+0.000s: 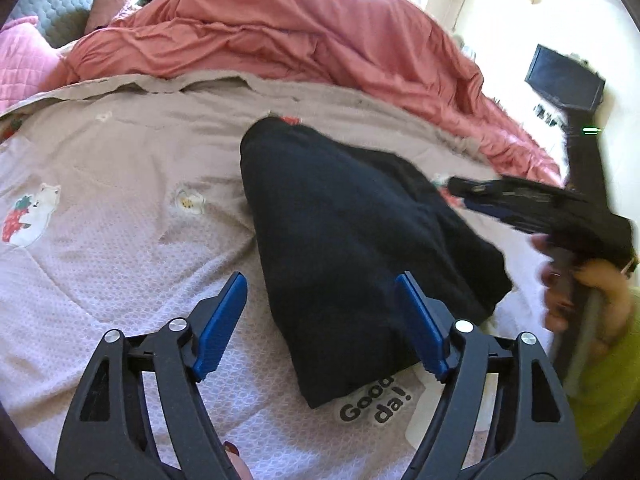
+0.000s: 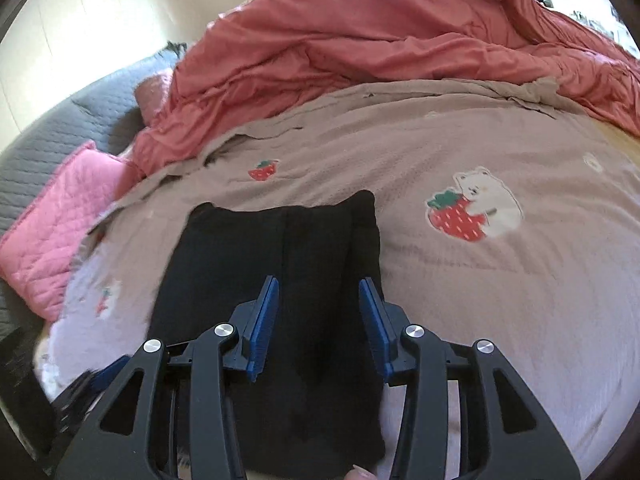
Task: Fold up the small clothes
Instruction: 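Fold the lifted black shirt over onto itself with the right tool, release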
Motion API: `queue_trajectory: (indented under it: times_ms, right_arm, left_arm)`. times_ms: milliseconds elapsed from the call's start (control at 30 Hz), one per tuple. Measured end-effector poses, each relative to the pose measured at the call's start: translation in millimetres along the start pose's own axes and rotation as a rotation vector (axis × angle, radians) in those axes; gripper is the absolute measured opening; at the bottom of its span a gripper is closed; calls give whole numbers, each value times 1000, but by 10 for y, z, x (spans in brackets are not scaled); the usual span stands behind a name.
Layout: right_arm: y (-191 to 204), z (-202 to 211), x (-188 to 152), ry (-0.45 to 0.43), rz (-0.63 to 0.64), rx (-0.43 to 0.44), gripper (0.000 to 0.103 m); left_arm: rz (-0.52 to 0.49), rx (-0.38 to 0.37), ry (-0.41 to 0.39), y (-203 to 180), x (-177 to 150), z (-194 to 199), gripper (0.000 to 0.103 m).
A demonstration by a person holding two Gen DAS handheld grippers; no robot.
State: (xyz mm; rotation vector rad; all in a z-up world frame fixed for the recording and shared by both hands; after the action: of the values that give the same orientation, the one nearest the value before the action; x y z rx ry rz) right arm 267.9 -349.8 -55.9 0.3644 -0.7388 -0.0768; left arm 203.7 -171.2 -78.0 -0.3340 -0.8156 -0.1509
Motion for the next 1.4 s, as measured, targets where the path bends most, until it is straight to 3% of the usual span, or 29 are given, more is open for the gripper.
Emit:
queue_trajectory:
  times_ms: [100, 133, 167, 233, 333, 433, 633, 700, 733, 933, 1067, 1167, 1300, 1400]
  right_arm:
    - [-51, -250, -34, 63, -11, -20, 39]
    - [-27, -314, -63, 83, -17, 0, 22]
    - [4, -345, -81, 86, -2, -1, 15]
    - [88, -298, -67, 64, 56, -22, 7]
    - [191, -74, 54, -20, 123, -35, 6]
    - [139, 49, 130, -53, 145, -71, 6]
    - [-84, -340, -108, 51, 159, -157, 9]
    - [-92, -276, -103, 33, 140, -132, 11]
    - [-96, -213, -90, 20, 127, -120, 17]
    - [-51, 349, -106, -53, 122, -3, 18]
    - [94, 577, -345, -6, 207, 104, 18]
    - [195, 614, -546, 42, 300, 133, 20]
    - [271, 592, -667, 68, 353, 153, 36]
    - [319, 529, -691, 80, 372, 173, 38]
  left_arm:
    - [30, -33, -24, 22, 0, 49, 73]
    - [37, -46, -25, 21, -4, 56, 74]
    - [39, -53, -25, 19, -7, 60, 74]
    - [37, -53, -28, 22, -5, 53, 75]
    - [41, -58, -27, 24, -14, 53, 75]
    - [35, -54, -26, 28, -20, 48, 75]
    - [22, -37, -17, 32, -61, 29, 75]
    - [24, -32, -18, 48, -61, 34, 75]
    - [26, -31, -20, 53, -56, 33, 75]
    - [26, -22, -48, 64, -9, 106, 75]
    - [9, -28, -50, 10, -11, 125, 75]
    - [-20, -42, -54, -89, -15, 157, 74]
    - [-64, -64, -57, -252, -26, 174, 68]
    - [-84, -71, -47, -352, -6, 131, 68]
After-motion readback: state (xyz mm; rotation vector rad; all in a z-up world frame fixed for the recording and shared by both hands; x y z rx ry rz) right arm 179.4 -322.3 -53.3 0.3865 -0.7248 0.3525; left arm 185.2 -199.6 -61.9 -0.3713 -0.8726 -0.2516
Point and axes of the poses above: each gripper's, at about its wrist camera, not at the fingertips, and z roughly against the way its jaws point, y to its left, x to its top, the point moved 10 cm from there along -z, roughly the way its jaws point, and after that the axes turned 4 degrees about x, right-handed, at the moved point
